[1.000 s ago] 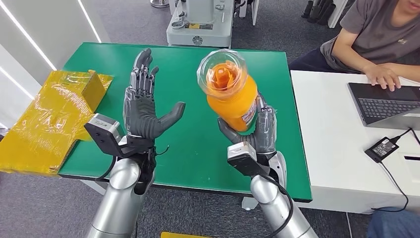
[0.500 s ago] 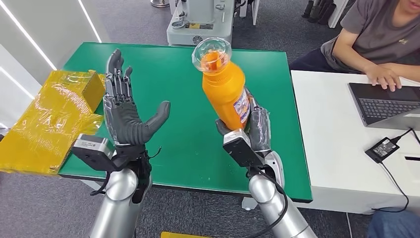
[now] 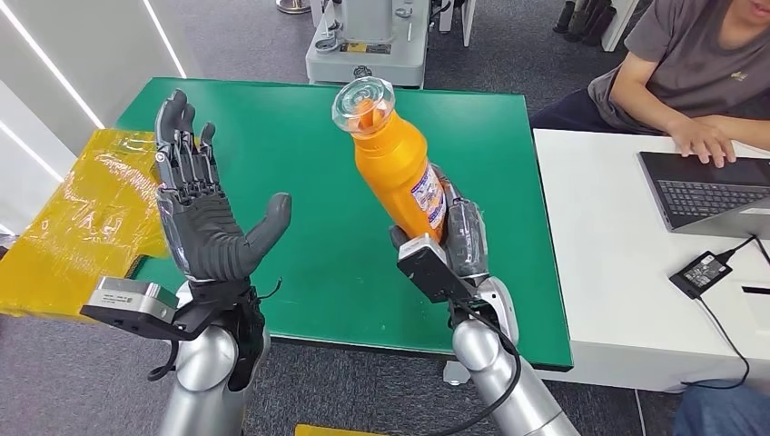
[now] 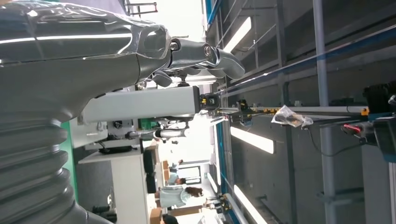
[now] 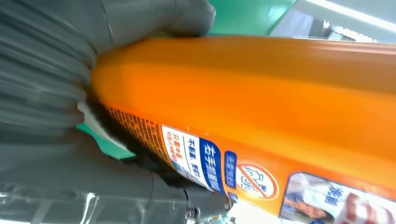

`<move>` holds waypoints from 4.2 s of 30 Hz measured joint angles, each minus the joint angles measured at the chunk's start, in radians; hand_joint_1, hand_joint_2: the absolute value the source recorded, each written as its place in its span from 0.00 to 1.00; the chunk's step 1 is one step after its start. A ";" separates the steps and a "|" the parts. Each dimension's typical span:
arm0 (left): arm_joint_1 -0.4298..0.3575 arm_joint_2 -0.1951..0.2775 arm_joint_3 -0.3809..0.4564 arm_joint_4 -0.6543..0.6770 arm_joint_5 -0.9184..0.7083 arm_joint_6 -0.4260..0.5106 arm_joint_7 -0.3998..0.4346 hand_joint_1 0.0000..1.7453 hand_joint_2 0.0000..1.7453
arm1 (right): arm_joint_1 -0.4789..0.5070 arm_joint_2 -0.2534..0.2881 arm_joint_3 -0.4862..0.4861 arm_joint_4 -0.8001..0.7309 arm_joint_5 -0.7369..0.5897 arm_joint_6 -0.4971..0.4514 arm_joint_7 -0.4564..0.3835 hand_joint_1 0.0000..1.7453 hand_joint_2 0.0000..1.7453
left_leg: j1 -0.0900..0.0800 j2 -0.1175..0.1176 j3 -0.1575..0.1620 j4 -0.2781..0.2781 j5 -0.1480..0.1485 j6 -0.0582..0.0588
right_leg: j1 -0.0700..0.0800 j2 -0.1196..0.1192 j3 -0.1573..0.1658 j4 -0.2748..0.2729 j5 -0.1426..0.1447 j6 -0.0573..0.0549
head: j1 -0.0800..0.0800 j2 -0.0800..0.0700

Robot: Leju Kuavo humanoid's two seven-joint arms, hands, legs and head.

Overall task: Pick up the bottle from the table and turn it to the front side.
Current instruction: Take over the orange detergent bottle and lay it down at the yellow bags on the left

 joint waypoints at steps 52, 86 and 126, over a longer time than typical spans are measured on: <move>0.012 -0.002 -0.011 -0.012 0.017 -0.096 0.146 0.00 1.00 | -0.142 0.059 0.097 0.216 0.041 0.180 -0.124 1.00 1.00 | 0.000 0.000 0.000 0.000 0.000 0.000 | 0.000 0.000 0.000 0.000 0.000 0.000 | 0.000 0.000; 0.000 -0.020 -0.011 0.023 -0.100 -0.078 0.196 0.00 1.00 | -0.140 0.066 0.108 0.204 0.001 0.027 -0.232 1.00 1.00 | 0.000 0.000 0.000 0.000 0.000 0.000 | 0.000 0.000 0.000 0.000 0.000 0.000 | 0.000 0.000; 0.021 -0.024 0.006 -0.006 -0.063 -0.091 0.153 0.00 1.00 | -0.158 0.071 0.131 0.274 0.111 0.010 -0.123 1.00 1.00 | 0.000 0.000 0.000 0.000 0.000 0.000 | 0.000 0.000 0.000 0.000 0.000 0.000 | 0.000 0.000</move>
